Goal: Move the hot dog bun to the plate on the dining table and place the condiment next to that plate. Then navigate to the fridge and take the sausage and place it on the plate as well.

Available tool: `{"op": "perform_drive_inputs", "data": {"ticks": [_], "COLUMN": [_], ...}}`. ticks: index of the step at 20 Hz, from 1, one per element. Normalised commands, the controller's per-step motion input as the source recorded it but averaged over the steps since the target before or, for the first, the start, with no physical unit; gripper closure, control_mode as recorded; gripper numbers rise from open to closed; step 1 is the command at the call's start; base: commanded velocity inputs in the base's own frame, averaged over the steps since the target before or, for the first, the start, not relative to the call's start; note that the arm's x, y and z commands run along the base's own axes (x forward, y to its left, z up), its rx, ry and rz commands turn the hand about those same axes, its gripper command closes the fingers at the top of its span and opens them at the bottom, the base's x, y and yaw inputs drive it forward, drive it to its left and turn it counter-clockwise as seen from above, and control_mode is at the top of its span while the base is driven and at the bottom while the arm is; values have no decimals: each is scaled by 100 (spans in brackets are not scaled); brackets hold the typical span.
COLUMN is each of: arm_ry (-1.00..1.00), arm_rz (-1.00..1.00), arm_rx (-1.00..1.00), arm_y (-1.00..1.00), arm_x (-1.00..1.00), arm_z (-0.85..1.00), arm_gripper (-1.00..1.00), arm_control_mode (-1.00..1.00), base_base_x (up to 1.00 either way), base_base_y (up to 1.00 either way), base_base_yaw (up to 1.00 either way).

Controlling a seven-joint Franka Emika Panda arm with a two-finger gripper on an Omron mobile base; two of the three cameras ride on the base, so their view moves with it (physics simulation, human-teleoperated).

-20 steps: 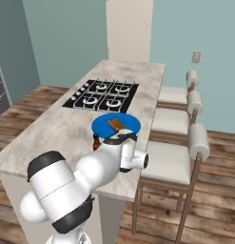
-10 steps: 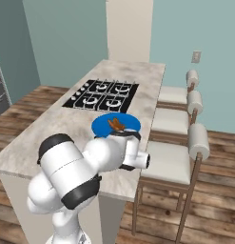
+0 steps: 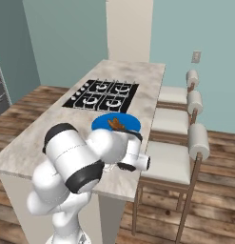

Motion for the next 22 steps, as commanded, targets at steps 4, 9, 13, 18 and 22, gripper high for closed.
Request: {"op": "perform_drive_inputs", "data": {"ticks": [4, 9, 13, 18, 22], "arm_ry": [-1, -3, -10, -2, 1], "arm_rz": [0, 0, 0, 0, 0], "arm_rx": [0, 0, 0, 0, 0], "arm_y": [5, 4, 0, 0, 0], "arm_x": [0, 1, 10, 30, 51], "arm_z": [-13, -8, 0, 0, 0], "arm_gripper": [100, 100, 100, 100, 100], "arm_control_mode": [-100, -100, -100, -100, -100], "base_base_x": [0, 0, 0, 0, 0], "base_base_y": [0, 0, 0, 0, 0], "base_base_yaw": [0, 0, 0, 0, 0]}}
